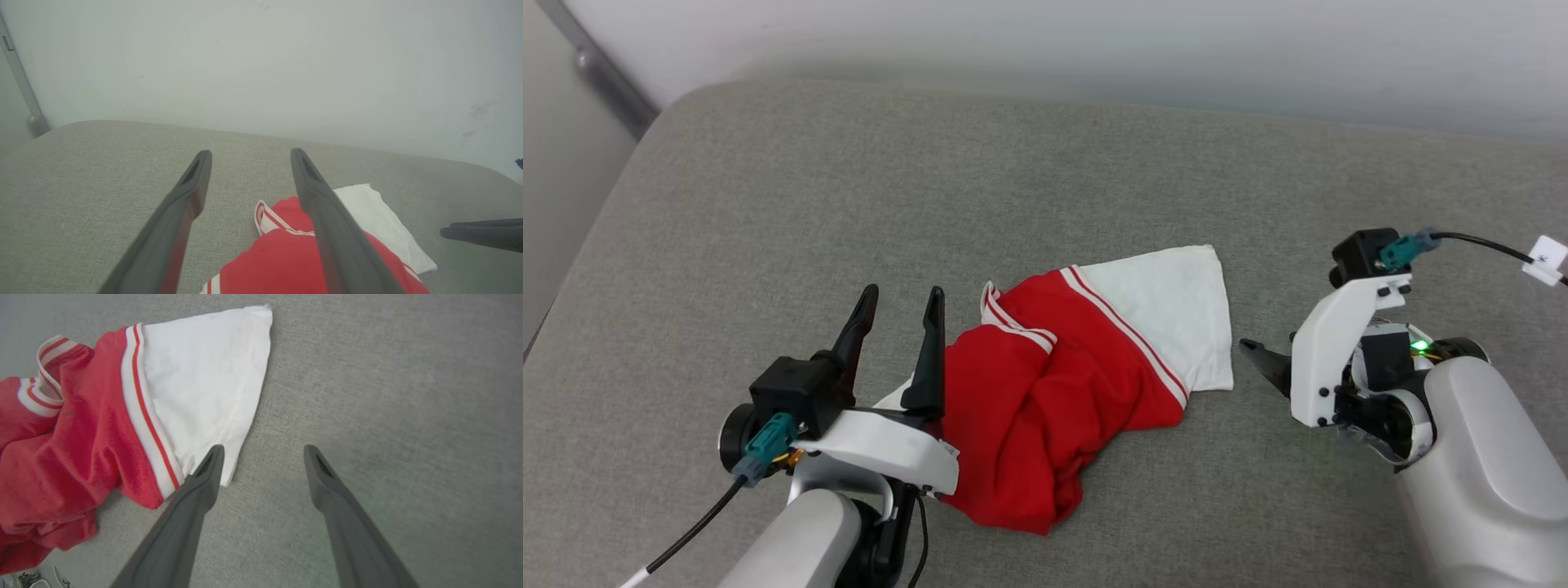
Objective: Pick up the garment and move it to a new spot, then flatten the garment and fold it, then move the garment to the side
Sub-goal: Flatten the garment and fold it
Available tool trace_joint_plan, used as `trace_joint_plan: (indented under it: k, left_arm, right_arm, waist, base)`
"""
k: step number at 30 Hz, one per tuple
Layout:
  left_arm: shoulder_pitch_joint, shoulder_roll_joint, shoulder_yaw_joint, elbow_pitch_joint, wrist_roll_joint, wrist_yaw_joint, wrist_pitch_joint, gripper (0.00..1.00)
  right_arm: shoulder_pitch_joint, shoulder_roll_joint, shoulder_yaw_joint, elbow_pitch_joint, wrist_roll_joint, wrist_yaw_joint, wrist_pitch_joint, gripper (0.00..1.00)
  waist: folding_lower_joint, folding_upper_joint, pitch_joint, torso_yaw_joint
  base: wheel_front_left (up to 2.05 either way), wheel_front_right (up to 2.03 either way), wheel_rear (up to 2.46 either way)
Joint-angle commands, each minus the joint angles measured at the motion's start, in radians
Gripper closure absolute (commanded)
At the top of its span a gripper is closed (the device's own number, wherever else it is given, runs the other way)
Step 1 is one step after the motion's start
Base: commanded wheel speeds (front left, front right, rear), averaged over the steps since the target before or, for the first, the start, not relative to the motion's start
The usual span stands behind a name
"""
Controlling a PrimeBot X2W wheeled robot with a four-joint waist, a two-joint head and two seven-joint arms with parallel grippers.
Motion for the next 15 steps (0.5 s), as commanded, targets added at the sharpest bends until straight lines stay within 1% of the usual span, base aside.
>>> trace_joint_plan:
  k: [1,3,7,11,12,13,15]
  left_arm:
    - [-0.02,-0.01,-0.002,0.008,0.008,-0.009,-0.004,0.0]
    - [-0.033,-0.019,-0.002,0.018,0.011,-0.017,-0.005,0.0]
    - [-0.048,-0.038,-0.004,0.036,0.019,-0.029,-0.008,0.0]
    - [-0.05,-0.043,0.004,0.052,0.026,-0.037,-0.009,0.0]
    - [-0.048,-0.044,0.006,0.055,0.027,-0.037,-0.009,0.0]
    - [-0.046,-0.045,0.008,0.057,0.027,-0.038,-0.01,0.0]
    - [-0.04,-0.046,0.013,0.062,0.029,-0.038,-0.01,0.0]
  right_arm:
    - [-0.034,0.004,0.02,0.029,0.019,0.0,0.012,0.0]
    - [-0.067,-0.005,0.067,0.066,0.024,0.0,0.021,0.0]
    - [-0.101,-0.007,0.142,0.157,0.072,0.0,0.05,0.0]
    - [-0.086,-0.004,0.203,0.259,0.101,0.0,0.109,0.0]
    - [-0.083,-0.005,0.22,0.278,0.106,0.0,0.121,0.55]
    - [-0.081,0.0,0.232,0.288,0.121,0.0,0.126,1.0]
    - [-0.096,-0.004,0.253,0.291,0.129,0.0,0.111,1.0]
  waist:
    - [-0.0001,0.0,0.033,0.034]
    - [-0.0001,0.0,0.047,0.047]
    - [-0.0001,0.0,0.069,0.065]
    - [-0.0001,0.0,0.076,0.071]
    - [-0.0001,0.0,0.076,0.071]
    - [-0.0001,0.0,0.076,0.071]
    - [-0.0001,0.0,0.073,0.068]
  base:
    - [0.0,0.0,0.0]
    - [0.0,0.0,0.0]
    - [0.0,0.0,0.0]
    - [0.0,0.0,0.0]
    - [0.0,0.0,0.0]
    - [0.0,0.0,0.0]
    - [0.0,0.0,0.0]
